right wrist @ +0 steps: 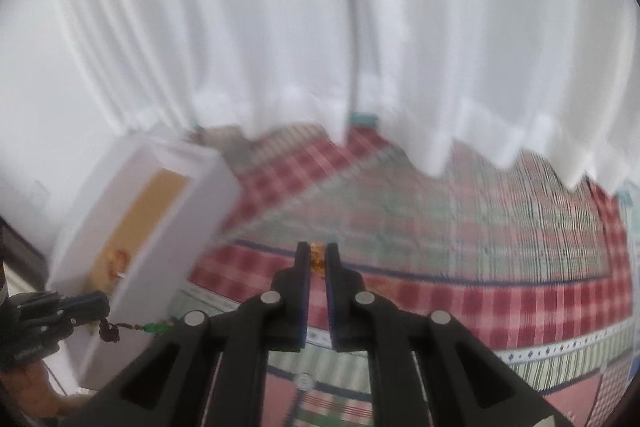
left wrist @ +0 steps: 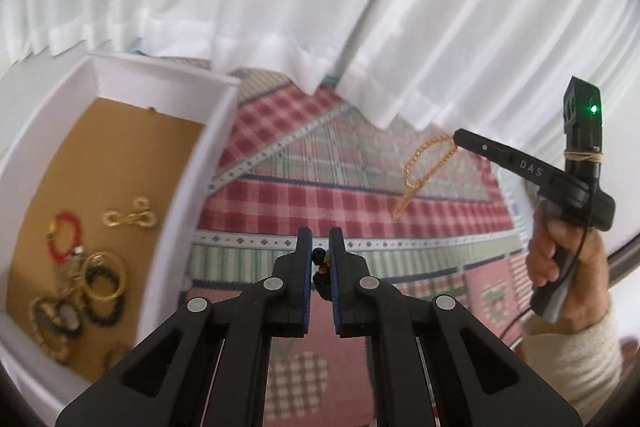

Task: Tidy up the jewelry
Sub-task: 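Carry the necklace and tassel pendant in both grippers over the box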

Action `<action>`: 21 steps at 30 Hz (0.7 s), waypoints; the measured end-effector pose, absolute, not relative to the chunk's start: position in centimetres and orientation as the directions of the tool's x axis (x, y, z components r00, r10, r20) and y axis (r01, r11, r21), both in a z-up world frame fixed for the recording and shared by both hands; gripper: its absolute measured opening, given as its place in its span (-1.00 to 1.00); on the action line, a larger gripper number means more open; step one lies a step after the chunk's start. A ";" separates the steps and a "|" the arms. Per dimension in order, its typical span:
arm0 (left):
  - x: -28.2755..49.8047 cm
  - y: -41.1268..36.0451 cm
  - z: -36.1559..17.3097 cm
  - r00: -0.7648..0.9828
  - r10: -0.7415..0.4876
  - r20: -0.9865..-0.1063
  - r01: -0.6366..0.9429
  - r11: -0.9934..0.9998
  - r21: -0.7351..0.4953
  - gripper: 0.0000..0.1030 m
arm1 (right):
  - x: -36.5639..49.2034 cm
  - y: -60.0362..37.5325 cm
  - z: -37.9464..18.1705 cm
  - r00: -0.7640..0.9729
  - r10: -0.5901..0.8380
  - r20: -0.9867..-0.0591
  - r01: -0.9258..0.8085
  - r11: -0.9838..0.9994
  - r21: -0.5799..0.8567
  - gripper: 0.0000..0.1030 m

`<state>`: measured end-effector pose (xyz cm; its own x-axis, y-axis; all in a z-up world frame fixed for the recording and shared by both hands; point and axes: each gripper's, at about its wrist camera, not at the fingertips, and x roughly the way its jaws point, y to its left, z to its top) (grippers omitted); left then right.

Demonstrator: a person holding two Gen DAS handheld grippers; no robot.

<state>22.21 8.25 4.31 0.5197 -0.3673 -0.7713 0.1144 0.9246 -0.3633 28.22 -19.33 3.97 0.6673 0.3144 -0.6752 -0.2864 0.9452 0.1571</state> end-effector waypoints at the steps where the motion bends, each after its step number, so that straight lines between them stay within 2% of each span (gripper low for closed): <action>1: 21.7 9.4 5.2 0.526 -0.370 -0.766 0.102 0.921 -0.375 -0.88 | 28.0 -18.7 4.9 0.671 0.333 -0.662 -0.303 0.939 0.164 -0.86; 5: 20.5 14.1 7.7 0.544 -0.349 -0.763 0.043 0.920 -0.390 -0.88 | 27.7 -14.5 8.9 0.668 0.430 -0.608 -0.397 0.896 0.198 -0.86; 10: 20.5 20.2 9.0 0.589 -0.227 -0.776 -0.068 0.943 -0.327 -0.88 | 27.5 -8.0 12.0 0.625 0.539 -0.565 -0.511 0.829 0.226 -0.86; 15: 22.9 25.9 6.4 0.583 -0.119 -0.804 -0.187 0.943 -0.275 -0.88 | 28.1 -0.9 12.2 0.544 0.627 -0.558 -0.599 0.756 0.266 -0.86; 21: 24.5 31.5 1.9 0.546 -0.023 -0.837 -0.315 0.920 -0.231 -0.88 | 28.7 5.4 9.6 0.458 0.654 -0.602 -0.652 0.708 0.273 -0.86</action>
<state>24.50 31.48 1.92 0.5462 -0.0229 -0.8374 -0.3154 0.9204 -0.2309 28.70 5.35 9.56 0.4580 0.6537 -0.6024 -0.6516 0.7078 0.2727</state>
